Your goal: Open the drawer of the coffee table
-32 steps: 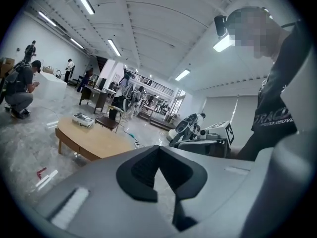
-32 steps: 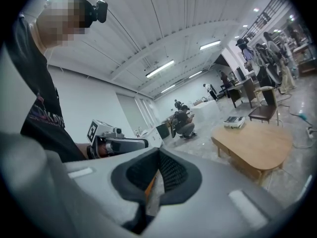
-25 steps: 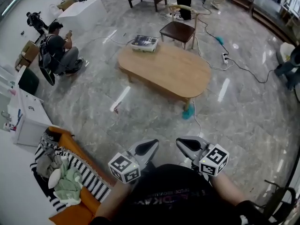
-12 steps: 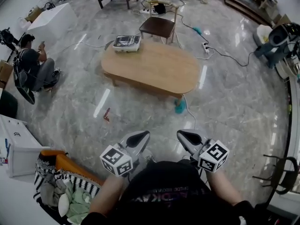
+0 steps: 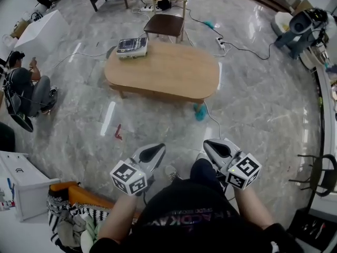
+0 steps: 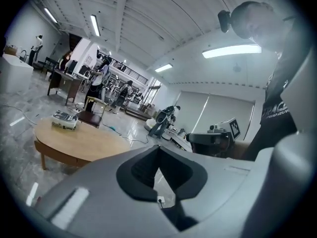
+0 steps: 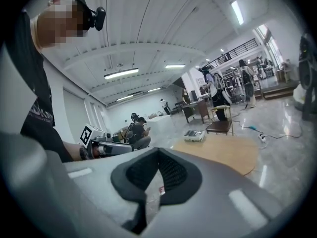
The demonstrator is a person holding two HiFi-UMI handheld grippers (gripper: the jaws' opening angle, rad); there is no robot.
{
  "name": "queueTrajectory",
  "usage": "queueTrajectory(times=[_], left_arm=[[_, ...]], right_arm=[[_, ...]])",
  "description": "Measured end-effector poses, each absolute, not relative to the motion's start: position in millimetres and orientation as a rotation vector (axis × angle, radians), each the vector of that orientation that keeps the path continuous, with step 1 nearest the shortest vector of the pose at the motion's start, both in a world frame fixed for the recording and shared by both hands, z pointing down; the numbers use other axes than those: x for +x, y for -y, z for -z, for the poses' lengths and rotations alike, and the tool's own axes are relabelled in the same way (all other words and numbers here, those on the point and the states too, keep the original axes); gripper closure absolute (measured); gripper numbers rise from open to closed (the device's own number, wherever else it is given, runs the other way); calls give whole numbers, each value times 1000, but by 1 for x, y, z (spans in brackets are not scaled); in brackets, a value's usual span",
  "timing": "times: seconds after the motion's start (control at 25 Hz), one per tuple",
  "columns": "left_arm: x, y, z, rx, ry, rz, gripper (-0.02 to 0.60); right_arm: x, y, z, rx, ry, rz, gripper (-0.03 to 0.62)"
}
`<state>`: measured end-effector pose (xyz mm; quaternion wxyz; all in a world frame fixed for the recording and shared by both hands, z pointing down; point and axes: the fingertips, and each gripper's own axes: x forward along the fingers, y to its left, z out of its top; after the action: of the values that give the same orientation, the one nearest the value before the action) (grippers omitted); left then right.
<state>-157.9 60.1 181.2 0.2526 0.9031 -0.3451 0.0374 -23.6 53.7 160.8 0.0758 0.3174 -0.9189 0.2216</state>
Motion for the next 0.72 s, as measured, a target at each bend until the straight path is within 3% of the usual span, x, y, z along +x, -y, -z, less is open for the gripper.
queueTrajectory(times=[0.72], left_arm=[[-104, 74, -215, 2452, 923, -115, 580]], right_arm=[[33, 84, -217, 988, 2671, -702, 592]])
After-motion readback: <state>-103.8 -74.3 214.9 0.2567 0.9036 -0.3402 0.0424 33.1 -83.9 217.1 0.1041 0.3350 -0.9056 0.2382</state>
